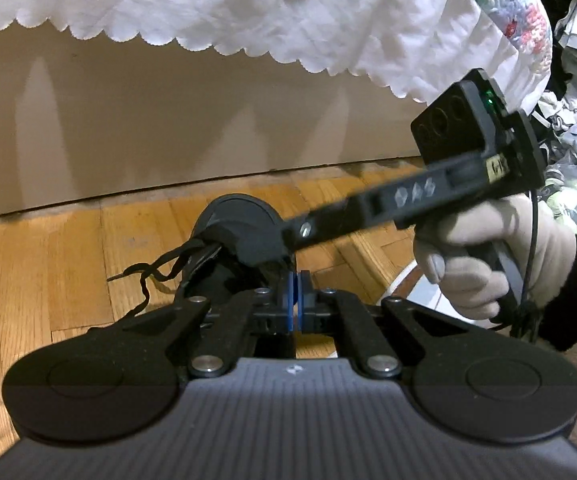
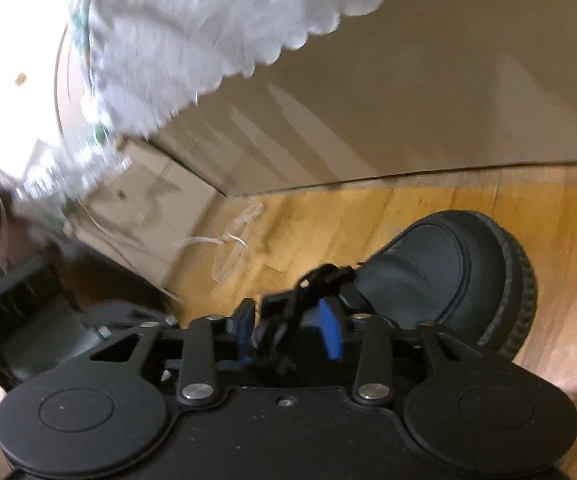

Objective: Lace up shoes with both hands

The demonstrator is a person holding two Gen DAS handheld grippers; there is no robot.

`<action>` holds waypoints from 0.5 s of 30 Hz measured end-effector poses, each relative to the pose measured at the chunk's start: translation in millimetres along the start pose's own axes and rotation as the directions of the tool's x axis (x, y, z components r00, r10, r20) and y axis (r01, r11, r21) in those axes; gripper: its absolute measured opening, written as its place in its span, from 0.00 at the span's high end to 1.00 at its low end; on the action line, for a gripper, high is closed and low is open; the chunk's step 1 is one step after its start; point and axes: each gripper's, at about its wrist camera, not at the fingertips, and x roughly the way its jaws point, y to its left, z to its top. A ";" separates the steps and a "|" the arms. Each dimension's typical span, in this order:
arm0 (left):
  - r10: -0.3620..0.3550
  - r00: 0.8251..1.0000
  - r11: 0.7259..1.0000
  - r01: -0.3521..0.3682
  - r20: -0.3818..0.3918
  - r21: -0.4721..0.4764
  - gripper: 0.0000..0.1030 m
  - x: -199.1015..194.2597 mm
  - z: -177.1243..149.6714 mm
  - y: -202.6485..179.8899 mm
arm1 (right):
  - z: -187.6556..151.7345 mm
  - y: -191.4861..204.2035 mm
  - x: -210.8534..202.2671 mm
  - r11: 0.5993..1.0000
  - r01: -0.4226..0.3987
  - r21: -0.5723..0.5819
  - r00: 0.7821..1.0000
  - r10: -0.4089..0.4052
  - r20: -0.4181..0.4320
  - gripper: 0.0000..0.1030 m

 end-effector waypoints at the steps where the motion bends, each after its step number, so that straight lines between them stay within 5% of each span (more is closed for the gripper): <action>1: 0.008 1.000 1.000 -0.008 0.004 -0.010 0.99 -2.4 -0.3 2.2 | 0.0 0.8 -3.2 1.000 0.006 -0.007 1.000 -0.006 0.012 0.95; 5: 0.056 0.998 0.998 -0.055 0.013 -0.037 0.99 -11.3 0.2 12.1 | 4.6 -2.7 -26.3 0.999 -0.022 0.025 0.992 0.018 0.123 0.95; 9: 0.087 0.996 0.994 -0.086 0.020 -0.068 0.98 -19.8 1.0 23.6 | 7.3 -11.8 -49.1 0.987 -0.147 0.066 0.965 0.128 0.229 0.95; 13: 0.049 0.997 0.983 -0.039 0.053 -0.182 0.96 -29.9 3.8 38.8 | 9.0 -9.6 -61.5 0.955 -0.294 0.034 0.914 0.271 0.303 0.95; 15: 0.029 0.995 0.970 -0.006 0.092 -0.241 0.96 -34.6 7.7 45.2 | 9.3 -5.2 -61.4 0.950 -0.313 0.007 0.905 0.296 0.305 0.94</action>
